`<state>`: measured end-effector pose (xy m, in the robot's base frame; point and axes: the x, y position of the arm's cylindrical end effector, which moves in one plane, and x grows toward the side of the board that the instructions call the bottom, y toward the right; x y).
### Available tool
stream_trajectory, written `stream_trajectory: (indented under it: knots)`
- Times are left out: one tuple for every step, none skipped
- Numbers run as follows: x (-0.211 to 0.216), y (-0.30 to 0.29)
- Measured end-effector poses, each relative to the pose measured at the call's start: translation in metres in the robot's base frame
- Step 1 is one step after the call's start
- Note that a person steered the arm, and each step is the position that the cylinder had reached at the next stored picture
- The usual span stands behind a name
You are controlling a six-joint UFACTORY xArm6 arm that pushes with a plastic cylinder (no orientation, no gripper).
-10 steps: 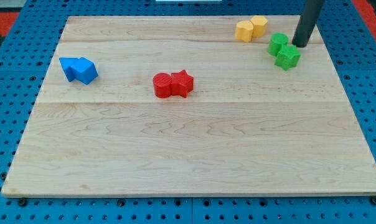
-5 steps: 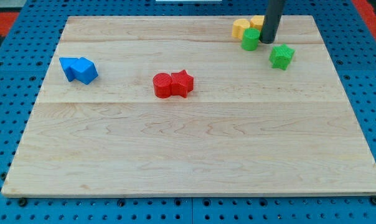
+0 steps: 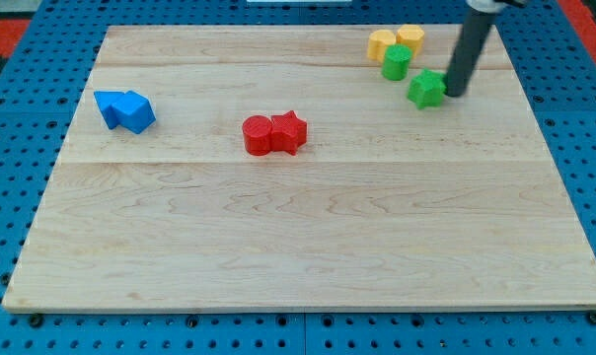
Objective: Move the green blocks into the yellow heart
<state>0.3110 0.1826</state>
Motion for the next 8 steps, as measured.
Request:
stream_trajectory:
  knots:
    - [-0.013, -0.028]
    - [0.013, 0.019]
    - [0.042, 0.002]
    - [-0.004, -0.054]
    - [-0.035, -0.097]
    - [-0.019, -0.119]
    - [-0.001, -0.161]
    - [0.051, -0.151]
